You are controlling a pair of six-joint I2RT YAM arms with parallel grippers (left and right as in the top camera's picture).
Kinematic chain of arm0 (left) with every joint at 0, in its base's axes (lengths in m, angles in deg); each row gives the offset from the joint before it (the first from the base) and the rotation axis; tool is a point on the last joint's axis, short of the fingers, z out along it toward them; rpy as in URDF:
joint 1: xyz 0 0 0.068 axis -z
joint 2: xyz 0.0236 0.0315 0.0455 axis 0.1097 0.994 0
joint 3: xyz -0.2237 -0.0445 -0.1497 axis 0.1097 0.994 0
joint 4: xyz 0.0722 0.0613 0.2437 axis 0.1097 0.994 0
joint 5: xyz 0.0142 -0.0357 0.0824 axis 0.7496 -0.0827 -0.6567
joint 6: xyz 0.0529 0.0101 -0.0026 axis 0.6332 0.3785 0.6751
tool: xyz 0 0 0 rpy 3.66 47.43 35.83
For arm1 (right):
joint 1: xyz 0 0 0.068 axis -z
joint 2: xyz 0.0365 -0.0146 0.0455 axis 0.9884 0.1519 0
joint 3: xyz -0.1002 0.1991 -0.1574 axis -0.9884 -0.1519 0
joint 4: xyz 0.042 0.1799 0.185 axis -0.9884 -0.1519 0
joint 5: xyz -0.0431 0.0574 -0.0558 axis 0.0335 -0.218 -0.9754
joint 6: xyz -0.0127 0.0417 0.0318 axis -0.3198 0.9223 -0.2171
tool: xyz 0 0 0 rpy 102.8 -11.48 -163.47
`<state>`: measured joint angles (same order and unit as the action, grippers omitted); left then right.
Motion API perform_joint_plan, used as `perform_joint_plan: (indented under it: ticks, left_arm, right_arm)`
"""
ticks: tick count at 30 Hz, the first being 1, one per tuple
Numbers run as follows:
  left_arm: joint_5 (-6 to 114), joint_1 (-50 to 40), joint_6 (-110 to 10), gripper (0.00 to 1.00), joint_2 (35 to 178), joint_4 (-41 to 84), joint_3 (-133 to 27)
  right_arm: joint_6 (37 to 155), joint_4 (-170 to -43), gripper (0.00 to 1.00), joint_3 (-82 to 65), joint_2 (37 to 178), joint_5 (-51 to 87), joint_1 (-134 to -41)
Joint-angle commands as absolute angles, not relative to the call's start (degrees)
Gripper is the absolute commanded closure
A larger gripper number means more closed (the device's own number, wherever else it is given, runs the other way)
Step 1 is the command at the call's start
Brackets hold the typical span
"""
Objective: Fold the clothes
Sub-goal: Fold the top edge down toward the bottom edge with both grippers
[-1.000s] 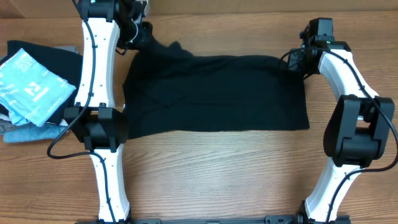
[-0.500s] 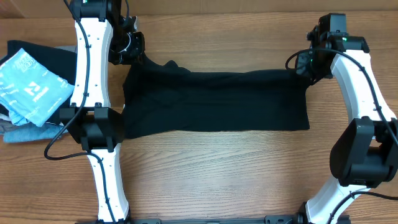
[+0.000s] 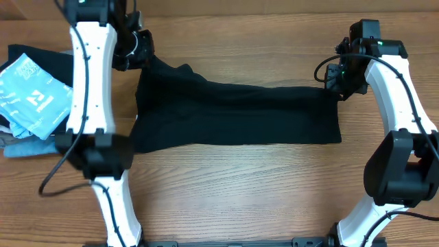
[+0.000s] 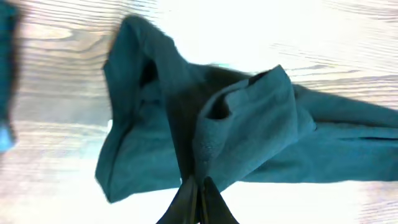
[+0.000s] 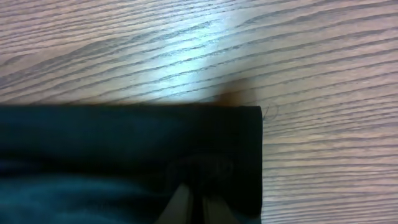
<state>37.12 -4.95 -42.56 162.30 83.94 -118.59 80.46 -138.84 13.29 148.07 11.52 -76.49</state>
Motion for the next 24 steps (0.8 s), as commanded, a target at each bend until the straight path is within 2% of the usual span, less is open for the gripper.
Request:
perform_joint_plan:
  ticks: [1,6,13,17,24]
  left_arm:
    - [34.7,-4.2,-43.8,0.96,154.4,84.5,-108.9]
    - [30.9,-4.8,-43.8,0.96,153.8,83.4,-94.4]
    - [29.5,-7.9,-43.8,0.96,154.0,75.6,-79.6]
    - [27.4,-12.3,-43.8,0.96,154.2,75.4,-77.5]
    - [31.0,-17.1,-43.6,0.96,154.2,74.5,-77.5]
  right_arm:
    - [80.0,-139.2,0.96,14.0,146.6,12.4,-76.6]
    - [80.1,-141.1,0.96,14.0,146.6,12.4,-76.6]
    - [80.7,-146.3,0.96,13.0,146.7,12.4,-76.6]
    - [83.3,-149.6,0.96,12.7,146.7,9.8,-75.6]
    - [85.2,-149.4,0.96,9.9,146.8,10.3,-73.1]
